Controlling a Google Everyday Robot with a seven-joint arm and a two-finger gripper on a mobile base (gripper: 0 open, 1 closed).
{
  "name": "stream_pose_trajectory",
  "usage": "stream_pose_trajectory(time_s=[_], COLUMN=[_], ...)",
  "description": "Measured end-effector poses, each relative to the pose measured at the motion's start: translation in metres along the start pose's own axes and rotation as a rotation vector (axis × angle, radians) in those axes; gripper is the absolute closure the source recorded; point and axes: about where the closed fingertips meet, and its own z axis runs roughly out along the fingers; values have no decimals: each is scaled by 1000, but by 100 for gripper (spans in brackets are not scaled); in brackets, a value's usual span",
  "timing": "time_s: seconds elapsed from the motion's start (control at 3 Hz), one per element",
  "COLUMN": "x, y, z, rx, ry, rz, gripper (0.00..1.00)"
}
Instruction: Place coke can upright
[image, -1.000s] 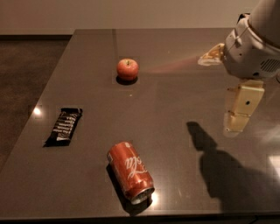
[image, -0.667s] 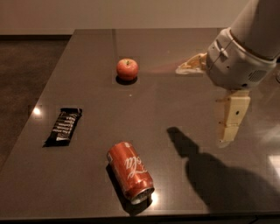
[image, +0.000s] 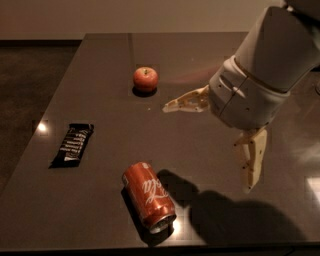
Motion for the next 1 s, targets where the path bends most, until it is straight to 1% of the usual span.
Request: stream_pose_trajectory(time_s=[0.33,0.67,1.0], x=[-23,-37,-46], y=[2,-2,-3], z=[21,46,64], rx=[-44,-66,-84], ry=[-36,-42,-49], rz=[-183,-330,-465], gripper=[0,0,0])
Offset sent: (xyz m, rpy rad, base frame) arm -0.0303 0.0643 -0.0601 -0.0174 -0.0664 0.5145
